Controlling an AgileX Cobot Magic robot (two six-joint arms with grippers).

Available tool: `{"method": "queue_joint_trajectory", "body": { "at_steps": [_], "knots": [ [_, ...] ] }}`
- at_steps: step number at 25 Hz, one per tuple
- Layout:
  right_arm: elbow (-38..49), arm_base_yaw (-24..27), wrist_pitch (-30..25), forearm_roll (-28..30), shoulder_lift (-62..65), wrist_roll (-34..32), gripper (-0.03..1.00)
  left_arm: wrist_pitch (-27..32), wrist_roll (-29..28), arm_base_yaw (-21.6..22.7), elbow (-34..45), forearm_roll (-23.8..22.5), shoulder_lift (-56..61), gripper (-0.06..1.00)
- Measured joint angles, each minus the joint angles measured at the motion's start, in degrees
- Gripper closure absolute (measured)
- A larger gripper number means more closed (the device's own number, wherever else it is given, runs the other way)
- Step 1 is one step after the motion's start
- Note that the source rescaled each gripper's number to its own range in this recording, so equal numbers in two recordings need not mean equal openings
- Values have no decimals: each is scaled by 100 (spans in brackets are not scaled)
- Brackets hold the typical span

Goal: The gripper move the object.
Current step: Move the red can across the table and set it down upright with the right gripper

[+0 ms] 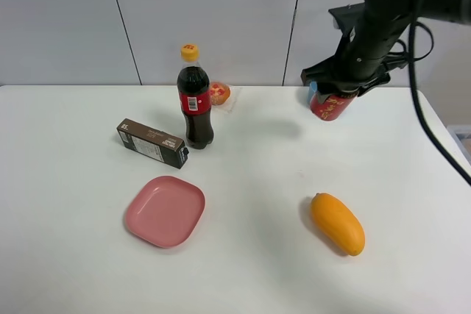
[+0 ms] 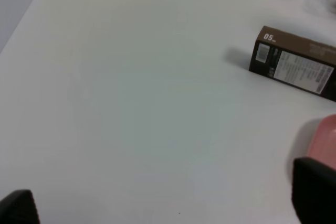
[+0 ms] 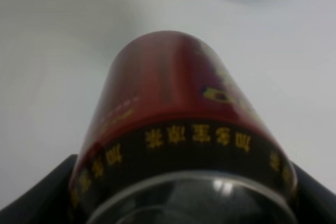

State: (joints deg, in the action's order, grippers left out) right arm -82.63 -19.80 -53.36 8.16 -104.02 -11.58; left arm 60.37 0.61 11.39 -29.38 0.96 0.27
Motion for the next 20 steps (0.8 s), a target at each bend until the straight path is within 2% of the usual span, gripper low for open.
{"method": "queue_joint_trajectory", "body": {
  "at_steps": [3,7,15,20],
  "knots": [
    [-313,0,18,-253,-630,129,96,0,0,0,0,0,0,-6],
    [-1265,-44,-134,-496,-1451,302,96,0,0,0,0,0,0,-6],
    [-3688,-464,-1202,-557,-2924,430,96,0,0,0,0,0,0,-6],
    [-4089,-561,-1242,-507,-3389,418,96,0,0,0,0,0,0,-6]
  ]
}}
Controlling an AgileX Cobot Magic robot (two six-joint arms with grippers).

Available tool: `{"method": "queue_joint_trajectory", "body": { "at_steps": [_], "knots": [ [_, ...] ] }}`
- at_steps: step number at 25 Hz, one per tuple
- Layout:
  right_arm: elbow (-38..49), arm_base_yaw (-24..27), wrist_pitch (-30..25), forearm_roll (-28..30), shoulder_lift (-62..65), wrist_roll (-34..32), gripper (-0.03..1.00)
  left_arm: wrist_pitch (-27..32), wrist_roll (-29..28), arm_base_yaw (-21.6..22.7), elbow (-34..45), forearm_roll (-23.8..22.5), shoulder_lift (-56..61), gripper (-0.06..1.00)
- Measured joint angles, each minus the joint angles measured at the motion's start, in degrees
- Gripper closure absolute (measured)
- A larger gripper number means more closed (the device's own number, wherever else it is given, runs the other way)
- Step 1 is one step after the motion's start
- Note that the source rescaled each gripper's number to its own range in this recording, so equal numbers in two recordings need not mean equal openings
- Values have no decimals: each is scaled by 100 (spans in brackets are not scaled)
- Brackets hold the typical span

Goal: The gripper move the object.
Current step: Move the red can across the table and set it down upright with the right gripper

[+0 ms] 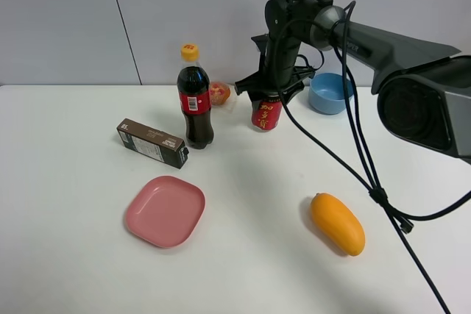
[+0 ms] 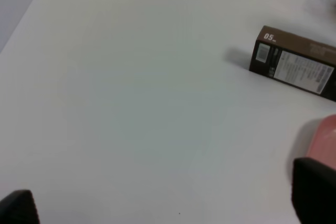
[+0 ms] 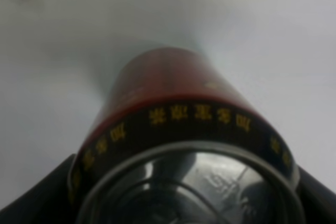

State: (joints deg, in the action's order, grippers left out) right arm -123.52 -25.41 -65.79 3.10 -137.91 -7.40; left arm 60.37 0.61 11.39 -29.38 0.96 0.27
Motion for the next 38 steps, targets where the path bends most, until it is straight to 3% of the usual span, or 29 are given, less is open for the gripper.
{"method": "queue_joint_trajectory", "body": {
  "at_steps": [23,24,27,28,35,38],
  "knots": [
    [-32,0,66,398,-86,15,96,0,0,0,0,0,0,-6],
    [-32,0,66,398,-86,15,92,0,0,0,0,0,0,-6],
    [-44,-6,89,407,-86,15,64,0,0,0,0,0,0,-6],
    [-59,-20,90,407,-86,15,59,0,0,0,0,0,0,-6],
    [-60,-71,124,409,-86,15,49,0,0,0,0,0,0,-6],
    [-60,-102,29,409,-86,15,36,0,0,0,0,0,0,-6]
  ]
}}
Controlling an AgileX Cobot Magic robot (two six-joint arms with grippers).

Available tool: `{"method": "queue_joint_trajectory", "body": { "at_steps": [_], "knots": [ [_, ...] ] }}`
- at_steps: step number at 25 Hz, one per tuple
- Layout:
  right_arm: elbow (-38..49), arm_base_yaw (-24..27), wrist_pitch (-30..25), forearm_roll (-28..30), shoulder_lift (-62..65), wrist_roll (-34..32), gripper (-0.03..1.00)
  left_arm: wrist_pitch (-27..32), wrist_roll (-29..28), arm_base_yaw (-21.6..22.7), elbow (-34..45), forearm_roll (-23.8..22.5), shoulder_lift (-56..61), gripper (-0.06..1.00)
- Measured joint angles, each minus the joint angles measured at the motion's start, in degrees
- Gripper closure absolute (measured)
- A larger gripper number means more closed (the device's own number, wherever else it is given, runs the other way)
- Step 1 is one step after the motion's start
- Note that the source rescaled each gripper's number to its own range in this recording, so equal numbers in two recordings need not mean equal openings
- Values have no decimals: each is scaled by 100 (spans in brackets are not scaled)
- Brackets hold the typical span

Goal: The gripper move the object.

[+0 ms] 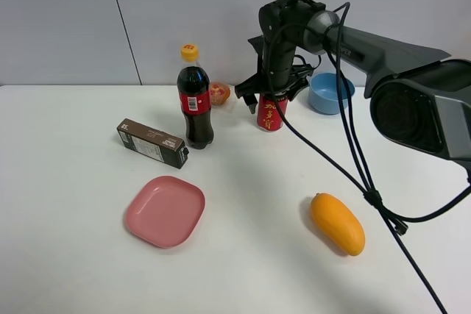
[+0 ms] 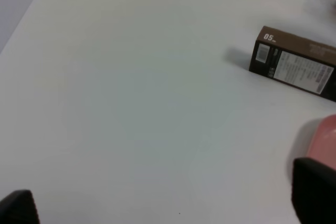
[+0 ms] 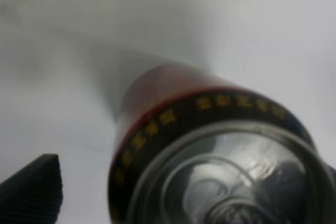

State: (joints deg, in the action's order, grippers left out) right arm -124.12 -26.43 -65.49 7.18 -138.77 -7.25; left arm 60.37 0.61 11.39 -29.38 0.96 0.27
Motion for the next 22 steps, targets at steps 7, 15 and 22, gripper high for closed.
{"method": "queue_joint_trajectory", "body": {
  "at_steps": [7,15,22],
  "knots": [
    [0,-11,-393,140,242,0,17,0,0,0,0,0,0,-6],
    [0,-11,-431,87,1056,0,16,0,0,0,0,-2,0,-6],
    [0,-11,-447,-20,2252,11,16,0,0,0,0,-2,0,-6]
  ]
}}
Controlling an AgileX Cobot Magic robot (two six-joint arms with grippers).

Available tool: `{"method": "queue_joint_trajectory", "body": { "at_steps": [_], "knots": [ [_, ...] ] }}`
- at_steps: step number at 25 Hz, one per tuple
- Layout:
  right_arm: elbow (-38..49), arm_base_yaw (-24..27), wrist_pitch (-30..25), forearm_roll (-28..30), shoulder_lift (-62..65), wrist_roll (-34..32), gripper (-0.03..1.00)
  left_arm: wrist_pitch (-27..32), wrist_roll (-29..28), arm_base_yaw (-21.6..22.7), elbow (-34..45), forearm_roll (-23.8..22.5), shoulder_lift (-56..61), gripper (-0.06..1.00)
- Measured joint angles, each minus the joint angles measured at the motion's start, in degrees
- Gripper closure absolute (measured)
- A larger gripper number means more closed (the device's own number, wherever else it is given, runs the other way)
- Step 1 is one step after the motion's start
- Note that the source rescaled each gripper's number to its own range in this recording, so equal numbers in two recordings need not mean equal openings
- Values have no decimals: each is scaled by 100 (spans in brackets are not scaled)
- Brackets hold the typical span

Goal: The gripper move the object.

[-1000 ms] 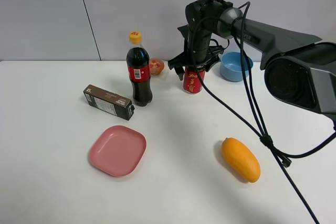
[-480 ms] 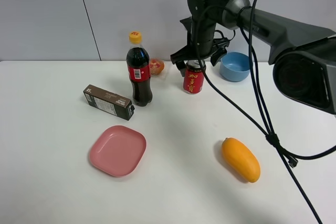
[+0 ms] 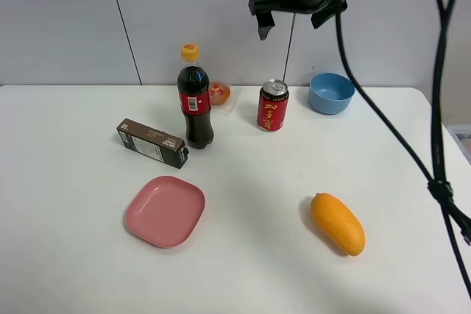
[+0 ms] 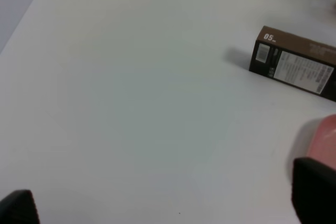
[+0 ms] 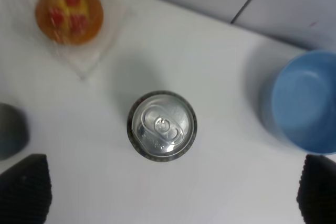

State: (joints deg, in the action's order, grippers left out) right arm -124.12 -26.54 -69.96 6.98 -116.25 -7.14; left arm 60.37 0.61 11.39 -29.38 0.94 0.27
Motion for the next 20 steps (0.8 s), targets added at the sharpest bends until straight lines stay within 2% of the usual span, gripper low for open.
{"method": "queue_joint_trajectory", "body": {
  "at_steps": [14,16,20],
  "knots": [
    [-4,0,-13,69,1833,397,16,0,0,0,0,0,0,-6],
    [-4,0,-12,338,2042,484,16,0,0,0,0,0,0,-6],
    [-4,86,-12,1290,2381,539,16,0,0,0,0,0,0,-6]
  ]
}}
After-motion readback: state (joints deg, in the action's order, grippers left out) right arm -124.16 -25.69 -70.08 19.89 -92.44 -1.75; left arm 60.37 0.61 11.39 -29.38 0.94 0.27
